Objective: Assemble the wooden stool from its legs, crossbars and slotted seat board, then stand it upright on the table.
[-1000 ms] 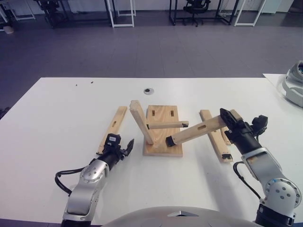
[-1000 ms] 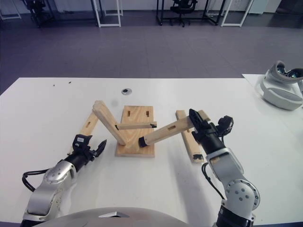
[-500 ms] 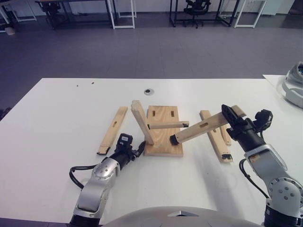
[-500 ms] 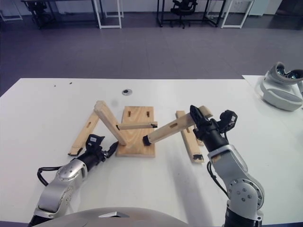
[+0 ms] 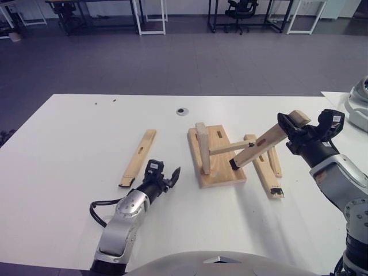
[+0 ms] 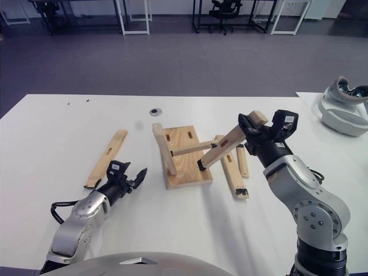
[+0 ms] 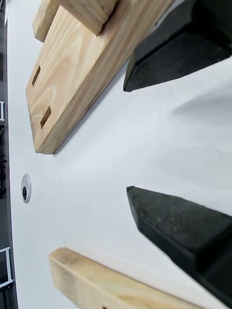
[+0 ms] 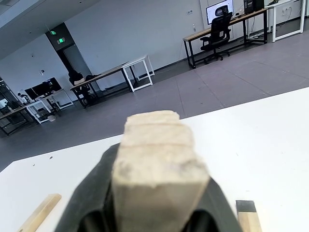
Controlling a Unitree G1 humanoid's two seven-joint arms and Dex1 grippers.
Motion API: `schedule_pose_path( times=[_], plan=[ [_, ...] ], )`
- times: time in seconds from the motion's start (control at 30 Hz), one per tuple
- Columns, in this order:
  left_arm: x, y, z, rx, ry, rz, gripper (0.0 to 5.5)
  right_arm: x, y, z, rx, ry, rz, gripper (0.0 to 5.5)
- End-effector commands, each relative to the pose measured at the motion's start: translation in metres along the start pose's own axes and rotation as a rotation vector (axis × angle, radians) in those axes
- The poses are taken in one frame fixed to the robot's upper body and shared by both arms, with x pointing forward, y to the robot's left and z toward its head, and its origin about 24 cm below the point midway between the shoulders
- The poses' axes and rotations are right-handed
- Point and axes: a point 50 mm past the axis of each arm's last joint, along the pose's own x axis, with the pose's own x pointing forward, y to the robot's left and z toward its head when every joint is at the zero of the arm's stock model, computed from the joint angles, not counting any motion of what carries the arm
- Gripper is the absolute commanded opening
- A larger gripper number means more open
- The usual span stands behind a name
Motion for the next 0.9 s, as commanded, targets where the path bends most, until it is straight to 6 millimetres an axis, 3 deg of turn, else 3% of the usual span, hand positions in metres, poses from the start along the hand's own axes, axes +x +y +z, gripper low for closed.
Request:
schedule_pose_path(
  times=[0.03,0.23,0.43,0.53,0.6,0.73,0.9],
  plan=[
    [0.005,0.001,0.004,0.020,-0.014,0.007,3.60,0.003,-0.020,-0.015,-0.058,0.104,-0.120,1.06],
    [0.011,-0.002,0.015,0.055,-0.045,-0.016,3.60,0.007,0.005,-0.043,-0.230,0.234,0.001,1.05],
    [0.012,-0.007,0.024,0.089,-0.062,-0.057,3.60,0.002,0.002,-0.062,-0.295,0.305,-0.003,1.07],
    [0.014,-0.014,0.031,0.112,-0.078,-0.087,3.60,0.000,0.018,-0.071,-0.407,0.368,0.166,1.81],
    [0.016,-0.029,0.045,0.127,-0.121,-0.137,3.60,0.001,0.033,-0.071,-0.419,0.353,0.308,2.25],
    [0.024,-0.059,0.093,0.141,-0.265,-0.217,3.60,0.011,0.049,-0.065,-0.438,0.296,0.450,3.09],
    [0.022,-0.063,0.113,0.134,-0.322,-0.212,3.60,0.017,0.075,-0.070,-0.394,0.323,0.634,3.14]
  ],
)
